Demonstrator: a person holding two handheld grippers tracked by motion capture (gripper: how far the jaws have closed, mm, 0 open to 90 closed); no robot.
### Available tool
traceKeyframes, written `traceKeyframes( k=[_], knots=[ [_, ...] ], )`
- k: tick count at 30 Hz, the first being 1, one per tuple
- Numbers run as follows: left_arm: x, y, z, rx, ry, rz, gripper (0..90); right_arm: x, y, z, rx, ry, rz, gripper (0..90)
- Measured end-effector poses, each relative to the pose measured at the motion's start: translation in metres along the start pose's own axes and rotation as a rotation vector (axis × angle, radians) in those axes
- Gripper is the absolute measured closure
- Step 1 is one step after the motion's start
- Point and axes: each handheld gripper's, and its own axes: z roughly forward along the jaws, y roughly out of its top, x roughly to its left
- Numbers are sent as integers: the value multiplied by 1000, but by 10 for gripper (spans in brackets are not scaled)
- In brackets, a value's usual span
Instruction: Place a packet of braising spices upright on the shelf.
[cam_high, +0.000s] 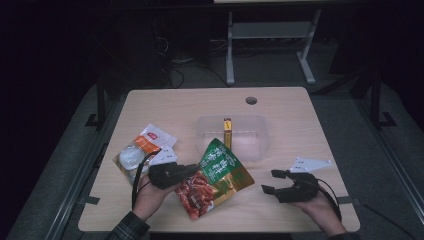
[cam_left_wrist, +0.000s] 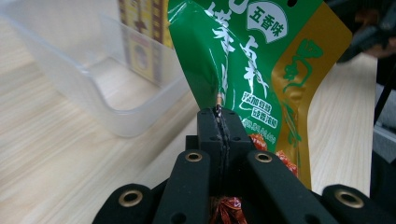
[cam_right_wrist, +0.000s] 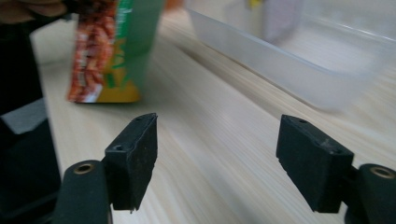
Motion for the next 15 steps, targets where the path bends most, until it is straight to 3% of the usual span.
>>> traceKeyframes(
  k=[3, 4, 15],
  knots=[
    [0, 0, -4, -25, 10, -19, 893, 5, 5, 8, -10, 35, -9, 280],
    [0, 0, -7, -35, 16, -26, 893, 9, 11, 17, -24, 73, -21, 279],
    [-2, -3, -25, -103, 60, -58, 893, 25, 37, 54, -61, 177, -81, 281]
  ],
)
